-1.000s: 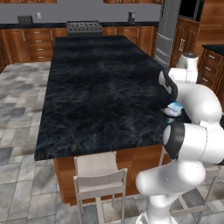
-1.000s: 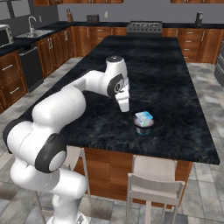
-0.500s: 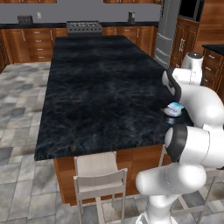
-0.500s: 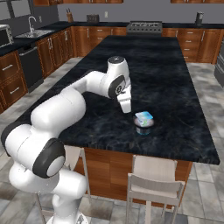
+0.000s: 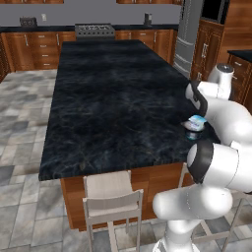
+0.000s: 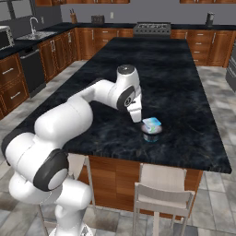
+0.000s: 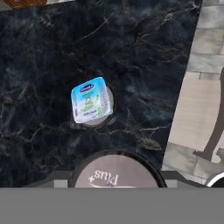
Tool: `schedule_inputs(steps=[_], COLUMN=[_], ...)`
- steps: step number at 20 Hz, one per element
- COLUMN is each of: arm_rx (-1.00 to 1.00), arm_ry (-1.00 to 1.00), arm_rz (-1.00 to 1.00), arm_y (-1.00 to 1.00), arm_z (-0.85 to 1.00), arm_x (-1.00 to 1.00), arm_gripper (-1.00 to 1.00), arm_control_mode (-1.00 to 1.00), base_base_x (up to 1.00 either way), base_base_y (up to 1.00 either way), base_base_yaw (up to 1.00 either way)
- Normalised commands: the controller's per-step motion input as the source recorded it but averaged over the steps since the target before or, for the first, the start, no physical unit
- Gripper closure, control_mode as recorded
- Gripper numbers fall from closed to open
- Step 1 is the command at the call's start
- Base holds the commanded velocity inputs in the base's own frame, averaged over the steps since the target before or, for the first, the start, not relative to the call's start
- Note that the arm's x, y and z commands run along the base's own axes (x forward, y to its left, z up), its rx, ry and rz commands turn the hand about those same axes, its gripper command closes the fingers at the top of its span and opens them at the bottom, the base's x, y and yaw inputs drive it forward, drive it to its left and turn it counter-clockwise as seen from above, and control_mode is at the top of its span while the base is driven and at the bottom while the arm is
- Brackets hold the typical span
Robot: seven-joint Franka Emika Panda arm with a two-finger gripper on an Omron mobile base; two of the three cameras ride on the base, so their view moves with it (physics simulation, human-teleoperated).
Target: Stack the yogurt containers by placing the smaller containers on top of the larger containers.
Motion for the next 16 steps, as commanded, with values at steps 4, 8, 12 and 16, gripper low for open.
schedule_inputs(steps=[4,8,12,16], arm_rx=[0.00,0.00,0.00,0.00], arm_ry=[0.00,0.00,0.00,0.00], arm_rz=[0.00,0.00,0.00,0.00], arm_y=[-0.18,-0.16,-0.07,-0.08], arm_z=[0.00,-0.01,0.00,-0.09], arm_x=[0.08,0.17,0.18,0.11], arm_gripper=[1.00,1.00,1.00,1.00], arm_control_mode=[-1.00,-1.00,-1.00,-1.00], base_base_x=[0.00,0.00,0.00,0.00], base_base_y=[0.00,0.00,0.00,0.00], base_base_yaw=[0.00,0.00,0.00,0.00])
